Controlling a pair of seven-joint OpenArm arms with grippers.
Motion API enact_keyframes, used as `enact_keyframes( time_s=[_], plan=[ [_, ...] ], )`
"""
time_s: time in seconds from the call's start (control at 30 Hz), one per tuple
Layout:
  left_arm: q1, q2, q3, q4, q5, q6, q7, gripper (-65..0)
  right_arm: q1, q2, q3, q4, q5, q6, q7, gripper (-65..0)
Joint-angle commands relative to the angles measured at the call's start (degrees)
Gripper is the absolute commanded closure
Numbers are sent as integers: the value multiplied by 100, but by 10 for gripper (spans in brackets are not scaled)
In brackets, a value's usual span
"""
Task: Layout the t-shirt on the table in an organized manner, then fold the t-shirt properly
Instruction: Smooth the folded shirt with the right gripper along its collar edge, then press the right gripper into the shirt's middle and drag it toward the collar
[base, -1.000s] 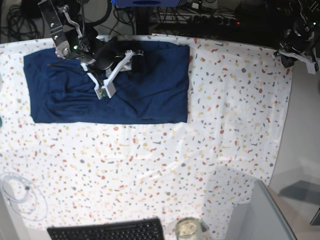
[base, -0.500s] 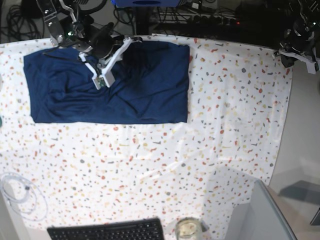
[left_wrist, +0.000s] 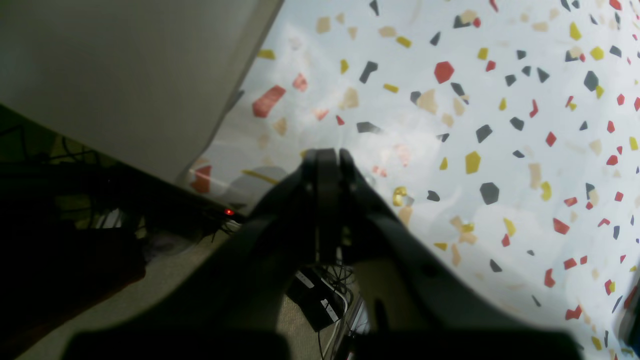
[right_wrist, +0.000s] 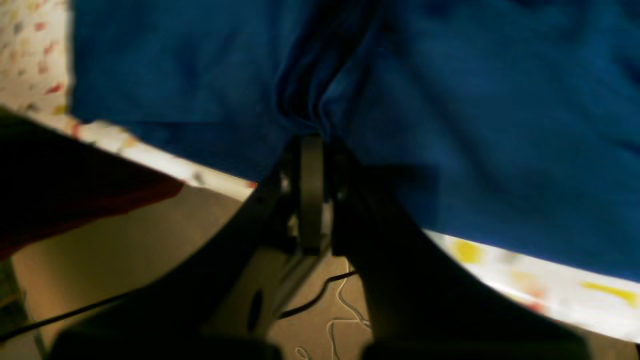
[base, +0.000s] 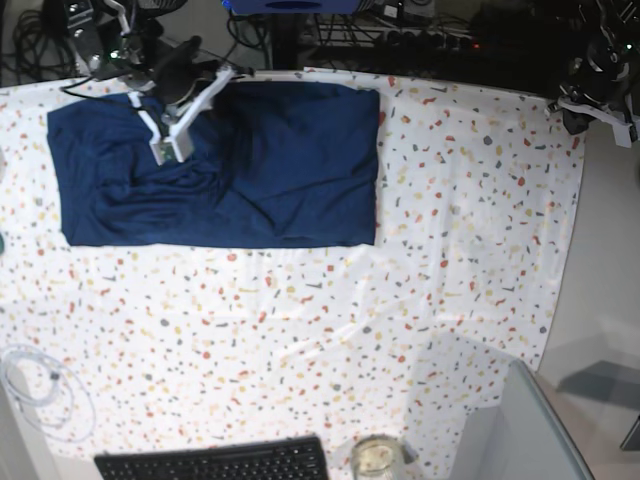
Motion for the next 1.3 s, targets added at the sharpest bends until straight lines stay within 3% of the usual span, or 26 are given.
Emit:
enact_keyframes(
  time_s=[0.0,0.2,0.27,0.4,0.47,0.67,0.8,0.93,1.27],
  plan=[
    [30,-87,-41,75,-54,-40,-92,0,-36,23,123,129,53,37,111,0],
    [4,-87,-32,75,-54,-40,-92,0,-80,23,237,111,53,11,102,-11],
    [4,-87,-32,75,-54,-40,-92,0,-89,5,263,111,53,2,-30,-77],
    [13,-87,-32,75,-54,-40,-92,0,-89,-30,246,217,71,-130,-417,-299],
    [21,-87,-32,75,-54,-40,-92,0,-98,-30,220,340,141,-279,-417,-348],
    [39,-78,-32,75,-54,-40,-92,0,720,41,-79,516,-79,-262,-408,-314],
    [30,-78,-32,75,-54,-40,-92,0,1529,208,-1038,120,-1107,-262,-408,-314],
    [39,-78,-32,75,-54,-40,-92,0,1915,173,-1846,-135,-2215,-262,-408,-315],
    [48,-78,-41,75,-54,-40,-92,0,2197,-355,-2110,-943,-3639,-270,-399,-315]
  ],
)
